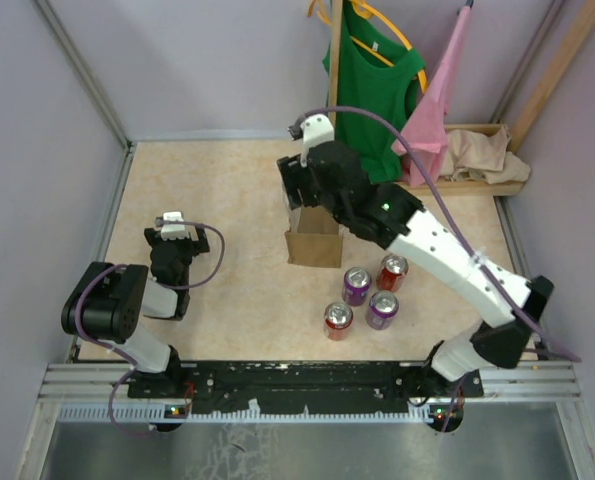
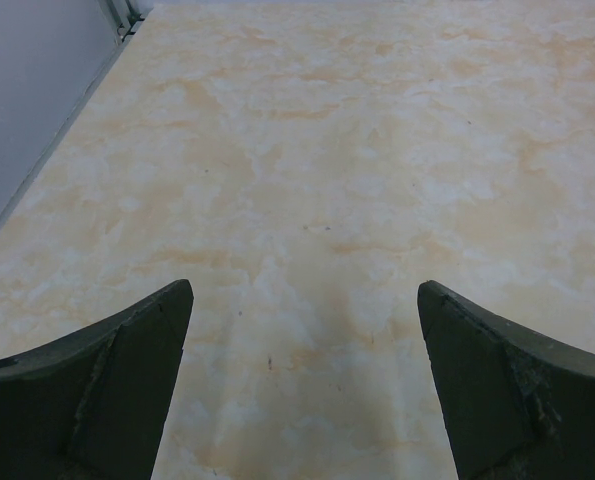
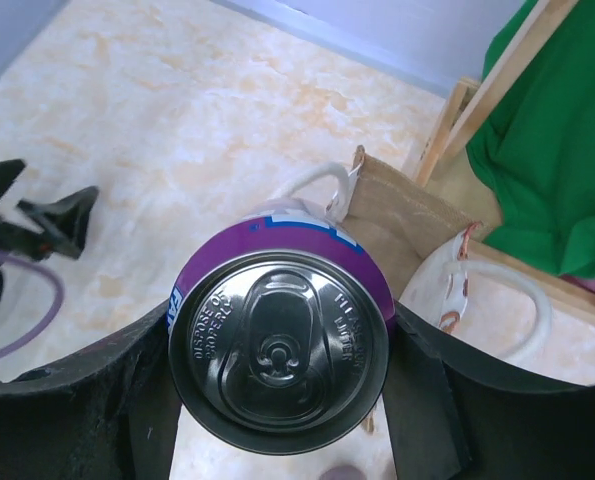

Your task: Take the beverage out of the canvas bag

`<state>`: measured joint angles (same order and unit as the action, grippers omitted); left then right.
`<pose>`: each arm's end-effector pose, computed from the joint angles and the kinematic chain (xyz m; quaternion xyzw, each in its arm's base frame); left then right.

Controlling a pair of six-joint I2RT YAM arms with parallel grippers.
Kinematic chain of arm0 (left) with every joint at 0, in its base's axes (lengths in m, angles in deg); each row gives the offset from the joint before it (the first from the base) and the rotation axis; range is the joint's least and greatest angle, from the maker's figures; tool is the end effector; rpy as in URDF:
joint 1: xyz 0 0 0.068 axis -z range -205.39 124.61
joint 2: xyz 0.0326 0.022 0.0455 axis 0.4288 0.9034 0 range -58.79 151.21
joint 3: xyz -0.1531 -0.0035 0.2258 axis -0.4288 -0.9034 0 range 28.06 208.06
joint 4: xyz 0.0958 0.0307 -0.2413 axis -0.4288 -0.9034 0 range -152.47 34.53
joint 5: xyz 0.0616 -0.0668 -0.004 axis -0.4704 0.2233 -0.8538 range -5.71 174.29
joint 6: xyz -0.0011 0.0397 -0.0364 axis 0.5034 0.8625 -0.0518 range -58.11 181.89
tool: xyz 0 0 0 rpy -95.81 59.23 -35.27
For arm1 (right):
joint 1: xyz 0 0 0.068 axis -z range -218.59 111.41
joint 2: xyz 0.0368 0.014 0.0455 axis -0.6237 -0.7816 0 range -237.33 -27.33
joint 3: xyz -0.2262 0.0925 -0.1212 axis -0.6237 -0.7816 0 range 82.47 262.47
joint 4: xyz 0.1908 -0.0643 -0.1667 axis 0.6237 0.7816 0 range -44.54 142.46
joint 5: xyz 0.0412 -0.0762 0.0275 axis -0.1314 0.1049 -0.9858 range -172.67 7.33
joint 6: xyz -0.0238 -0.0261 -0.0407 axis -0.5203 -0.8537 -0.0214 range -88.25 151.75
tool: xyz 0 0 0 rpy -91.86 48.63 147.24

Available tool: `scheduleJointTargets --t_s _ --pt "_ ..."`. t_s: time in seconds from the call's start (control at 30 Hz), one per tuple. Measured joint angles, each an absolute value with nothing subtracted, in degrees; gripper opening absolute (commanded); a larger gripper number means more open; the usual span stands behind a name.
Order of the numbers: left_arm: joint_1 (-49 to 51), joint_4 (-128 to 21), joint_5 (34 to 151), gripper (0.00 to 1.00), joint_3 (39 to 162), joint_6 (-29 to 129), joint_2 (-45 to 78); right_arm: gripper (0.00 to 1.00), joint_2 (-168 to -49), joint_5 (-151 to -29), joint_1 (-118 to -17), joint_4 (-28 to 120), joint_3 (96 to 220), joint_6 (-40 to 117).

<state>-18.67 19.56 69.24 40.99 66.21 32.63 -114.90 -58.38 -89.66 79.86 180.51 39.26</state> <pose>0.2419 -0.0193 0.1428 -0.0199 0.7272 0.0811 0.6814 0.2225 0.2522 0.4376 -0.1976 0.8036 0.1069 0.5511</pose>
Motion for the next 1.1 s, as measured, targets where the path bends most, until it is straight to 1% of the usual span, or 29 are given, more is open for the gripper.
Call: scheduleJointTargets --t_s 0.17,0.3,0.47,0.6,0.8,1.1 --pt "-18.67 19.56 69.24 1.00 40.99 66.21 32.63 0.00 -103.86 -56.30 -95.71 81.34 171.48 40.85" --pt "-18.67 19.56 69.24 1.00 40.99 66.21 32.63 0.00 -100.41 -56.98 -98.47 83.11 163.46 44.11" --pt "-18.67 19.56 69.24 1.00 40.99 66.21 32.63 0.00 -100.84 -60.06 -98.97 84.64 152.73 49.09" --pt "-18.67 19.56 69.24 1.00 40.99 66.21 32.63 0.00 -100.98 -61.28 -98.97 84.45 147.09 51.72" --pt "-18.67 19.56 69.24 1.00 40.99 66.21 32.63 0.00 -102.81 -62.03 -98.97 80.95 145.39 53.03" --pt "-18.67 19.56 69.24 1.00 40.99 66.21 32.63 0.00 -109.76 -64.08 -98.90 76.67 143.11 53.68"
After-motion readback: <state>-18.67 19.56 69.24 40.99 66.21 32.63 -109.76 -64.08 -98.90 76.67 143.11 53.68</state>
